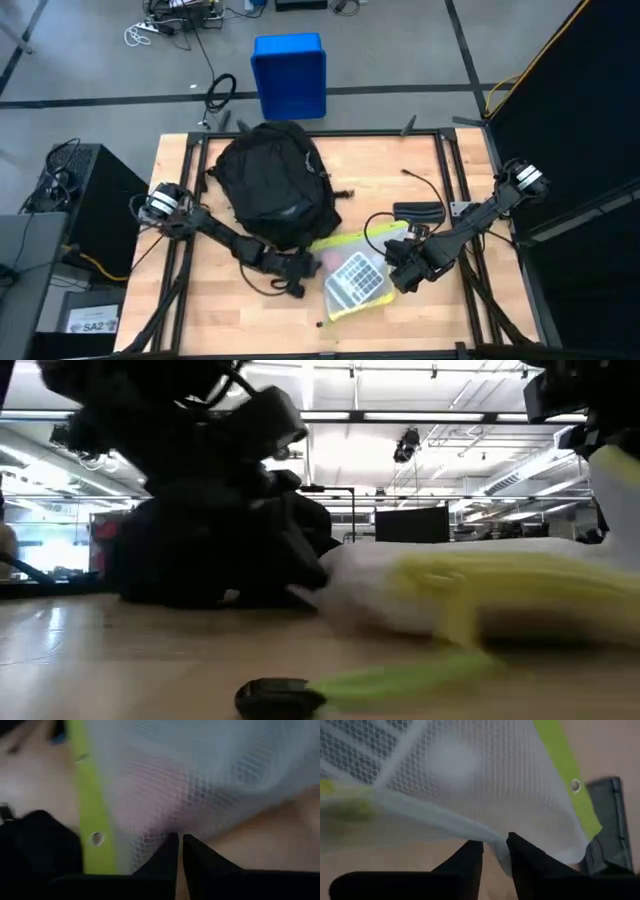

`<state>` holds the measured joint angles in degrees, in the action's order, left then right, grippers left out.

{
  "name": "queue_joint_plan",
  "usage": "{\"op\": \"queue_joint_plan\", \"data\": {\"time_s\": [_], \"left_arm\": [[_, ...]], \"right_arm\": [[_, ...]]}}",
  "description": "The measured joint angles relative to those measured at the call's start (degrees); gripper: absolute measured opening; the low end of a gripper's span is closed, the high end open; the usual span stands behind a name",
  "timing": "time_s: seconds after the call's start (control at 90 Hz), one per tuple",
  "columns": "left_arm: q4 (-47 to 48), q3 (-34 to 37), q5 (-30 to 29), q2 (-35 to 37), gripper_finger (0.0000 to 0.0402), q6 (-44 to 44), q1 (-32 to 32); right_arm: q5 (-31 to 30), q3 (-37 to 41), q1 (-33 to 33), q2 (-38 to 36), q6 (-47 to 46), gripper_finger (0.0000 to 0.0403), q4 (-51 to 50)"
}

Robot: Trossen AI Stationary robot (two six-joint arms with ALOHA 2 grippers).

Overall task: Unpack backpack
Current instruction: Remove the zip lock bag from the backpack

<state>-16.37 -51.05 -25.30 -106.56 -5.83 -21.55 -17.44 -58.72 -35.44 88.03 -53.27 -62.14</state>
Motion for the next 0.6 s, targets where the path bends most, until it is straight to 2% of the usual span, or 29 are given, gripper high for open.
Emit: {"op": "queue_joint_plan", "data": {"time_s": [0.156, 0.367, 0.6], "left_arm": [[-4.51, 0.00, -0.44, 0.00, 0.0002, -1.60, 1.79], [-9.26, 0.02, 1.24, 0.00, 0.0002, -5.47, 0.55], [-7.55, 0.00, 1.89, 0.00, 0.0002, -9.19, -2.75]], "right_arm": [[1.31, 0.00, 0.22, 0.00, -3.05, 0.0088, -4.70], [2.25, 0.00, 0.22, 0.00, -5.21, 0.0109, -7.63], [6.26, 0.00, 0.15, 0.00, -5.40, 0.0116, -8.34]]}}
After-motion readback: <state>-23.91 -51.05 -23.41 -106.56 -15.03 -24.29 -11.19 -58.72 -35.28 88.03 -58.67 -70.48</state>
